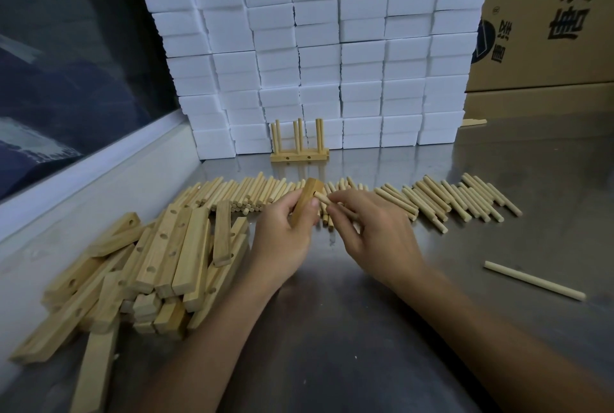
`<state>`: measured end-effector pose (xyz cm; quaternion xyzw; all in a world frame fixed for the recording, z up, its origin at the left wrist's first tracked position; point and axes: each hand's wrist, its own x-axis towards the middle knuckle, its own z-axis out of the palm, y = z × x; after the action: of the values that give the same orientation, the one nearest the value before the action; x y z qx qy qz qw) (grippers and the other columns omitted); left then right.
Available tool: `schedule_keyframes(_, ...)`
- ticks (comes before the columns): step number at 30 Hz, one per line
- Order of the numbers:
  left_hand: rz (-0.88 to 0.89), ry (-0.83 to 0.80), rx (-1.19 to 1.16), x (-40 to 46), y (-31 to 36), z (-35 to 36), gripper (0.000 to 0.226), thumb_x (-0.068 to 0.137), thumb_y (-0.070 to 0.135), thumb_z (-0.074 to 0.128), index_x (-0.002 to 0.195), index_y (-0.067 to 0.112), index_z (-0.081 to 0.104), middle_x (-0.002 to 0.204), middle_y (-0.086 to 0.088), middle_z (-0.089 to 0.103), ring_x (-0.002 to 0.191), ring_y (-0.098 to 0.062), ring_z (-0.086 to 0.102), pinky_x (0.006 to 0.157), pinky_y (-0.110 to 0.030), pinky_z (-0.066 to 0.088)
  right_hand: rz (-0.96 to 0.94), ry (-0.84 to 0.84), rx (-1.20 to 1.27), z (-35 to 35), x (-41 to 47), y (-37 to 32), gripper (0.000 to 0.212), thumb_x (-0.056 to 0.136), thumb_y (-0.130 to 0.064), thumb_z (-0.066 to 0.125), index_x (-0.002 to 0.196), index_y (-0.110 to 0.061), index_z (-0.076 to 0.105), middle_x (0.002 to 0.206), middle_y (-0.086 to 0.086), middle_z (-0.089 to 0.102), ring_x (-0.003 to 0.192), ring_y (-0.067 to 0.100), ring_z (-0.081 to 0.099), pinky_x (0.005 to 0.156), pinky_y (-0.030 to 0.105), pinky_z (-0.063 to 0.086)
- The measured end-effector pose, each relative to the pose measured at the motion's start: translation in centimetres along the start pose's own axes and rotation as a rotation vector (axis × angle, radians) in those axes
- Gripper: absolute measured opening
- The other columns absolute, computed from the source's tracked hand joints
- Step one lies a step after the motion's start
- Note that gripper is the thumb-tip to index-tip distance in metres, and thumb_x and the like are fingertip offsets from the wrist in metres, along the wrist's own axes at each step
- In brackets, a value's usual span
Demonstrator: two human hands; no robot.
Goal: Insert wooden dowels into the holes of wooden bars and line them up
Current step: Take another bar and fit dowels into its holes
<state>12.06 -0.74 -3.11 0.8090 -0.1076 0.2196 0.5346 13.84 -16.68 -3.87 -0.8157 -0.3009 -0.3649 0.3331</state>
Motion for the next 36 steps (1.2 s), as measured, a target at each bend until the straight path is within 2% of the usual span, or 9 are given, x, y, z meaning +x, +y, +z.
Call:
schedule_keyframes(4, 0.140, 0.014, 0.248, -0.4, 0.1, -0.1, 0.013, 0.100, 0.024, 0.055, 0.094, 0.022, 0.066, 0.071, 0.007, 0.060, 0.065, -0.008, 0.055, 0.057, -0.019, 0.040, -0.063, 0.010, -0.070, 0.0, 0.0, 0.0, 0.011, 0.094, -0.020, 0.067, 0.095, -0.011, 0.073, 0.078, 0.002, 0.068, 0.061, 0.022, 0.061, 0.049, 0.041, 0.050)
schedule_keyframes(9, 0.225, 0.028, 0.307, -0.8, 0.6, 0.2, 0.012, 0.100, 0.018, 0.054, 0.090, 0.022, 0.059, 0.067, 0.013, 0.051, 0.062, -0.004, 0.049, 0.056, -0.012, 0.032, -0.022, 0.008, -0.078, 0.4, -0.3, -0.2, 0.018, 0.099, -0.023, 0.058, 0.093, -0.010, 0.070, 0.077, 0.000, 0.067, 0.058, 0.020, 0.059, 0.047, 0.040, 0.048)
schedule_keyframes(12, 0.195, 0.017, 0.309, -0.7, 0.4, 0.4, 0.013, 0.099, 0.015, 0.055, 0.106, 0.014, 0.066, 0.072, 0.017, 0.051, 0.066, 0.000, 0.050, 0.061, -0.009, 0.033, 0.025, 0.034, -0.016, 0.5, -0.4, -0.1, 0.018, 0.098, -0.020, 0.057, 0.092, -0.010, 0.071, 0.069, -0.005, 0.064, 0.055, 0.012, 0.054, 0.047, 0.033, 0.044)
schedule_keyframes(16, 0.102, -0.039, 0.309, -0.6, 0.2, 0.3, 0.034, 0.097, 0.021, 0.057, 0.131, 0.020, 0.060, 0.100, 0.011, 0.064, 0.090, -0.005, 0.060, 0.076, -0.001, 0.036, 0.160, 0.019, 0.139, 0.5, -0.2, 0.4, 0.015, 0.097, -0.019, 0.062, 0.092, -0.010, 0.073, 0.064, -0.010, 0.062, 0.055, 0.006, 0.055, 0.053, 0.027, 0.047)
schedule_keyframes(18, -0.011, -0.064, 0.211, -0.5, 0.2, 0.2, 0.039, 0.097, 0.024, 0.057, 0.136, 0.028, 0.055, 0.115, 0.010, 0.066, 0.094, -0.008, 0.063, 0.085, -0.015, 0.048, 0.341, 0.037, 0.382, 0.4, 0.1, 0.4, 0.010, 0.093, -0.018, 0.068, 0.091, -0.009, 0.072, 0.065, -0.006, 0.068, 0.056, 0.007, 0.063, 0.055, 0.023, 0.050)
schedule_keyframes(21, -0.155, -0.070, 0.038, -0.5, 0.5, 0.2, 0.024, 0.097, 0.021, 0.058, 0.117, 0.034, 0.055, 0.113, 0.004, 0.069, 0.065, -0.012, 0.067, 0.057, -0.031, 0.057, 0.616, 0.059, 0.805, 0.1, 0.7, 0.1, 0.006, 0.088, -0.010, 0.073, 0.088, -0.007, 0.069, 0.067, 0.007, 0.073, 0.052, 0.016, 0.065, 0.047, 0.021, 0.048)
schedule_keyframes(26, -0.258, -0.061, -0.149, -0.7, 1.1, 0.9, 0.009, 0.102, 0.021, 0.052, 0.106, 0.022, 0.059, 0.093, -0.001, 0.071, 0.038, -0.020, 0.055, 0.034, -0.024, 0.040, 0.689, 0.053, 1.034, -0.3, 1.0, -0.1, 0.008, 0.091, -0.002, 0.066, 0.095, -0.005, 0.072, 0.078, 0.014, 0.075, 0.066, 0.024, 0.072, 0.055, 0.023, 0.054)
schedule_keyframes(31, -0.493, -0.088, -0.440, -1.0, 1.6, 1.7, 0.013, 0.102, 0.018, 0.052, 0.108, 0.014, 0.062, 0.059, -0.003, 0.066, 0.033, -0.017, 0.047, 0.032, -0.022, 0.033, 0.574, 0.037, 0.798, 0.1, 0.8, 0.0, 0.005, 0.092, -0.012, 0.068, 0.096, -0.011, 0.071, 0.075, 0.008, 0.074, 0.058, 0.019, 0.069, 0.049, 0.021, 0.051)
schedule_keyframes(36, -0.682, -0.072, -0.731, -0.6, 1.7, 1.3, 0.025, 0.099, 0.015, 0.044, 0.104, 0.001, 0.064, 0.076, -0.015, 0.067, 0.043, -0.018, 0.049, 0.031, -0.022, 0.033, 0.501, 0.039, 0.526, 0.0, 0.5, 0.3, 0.022, 0.093, -0.024, 0.067, 0.113, -0.014, 0.069, 0.078, 0.000, 0.073, 0.064, 0.016, 0.069, 0.056, 0.033, 0.057)
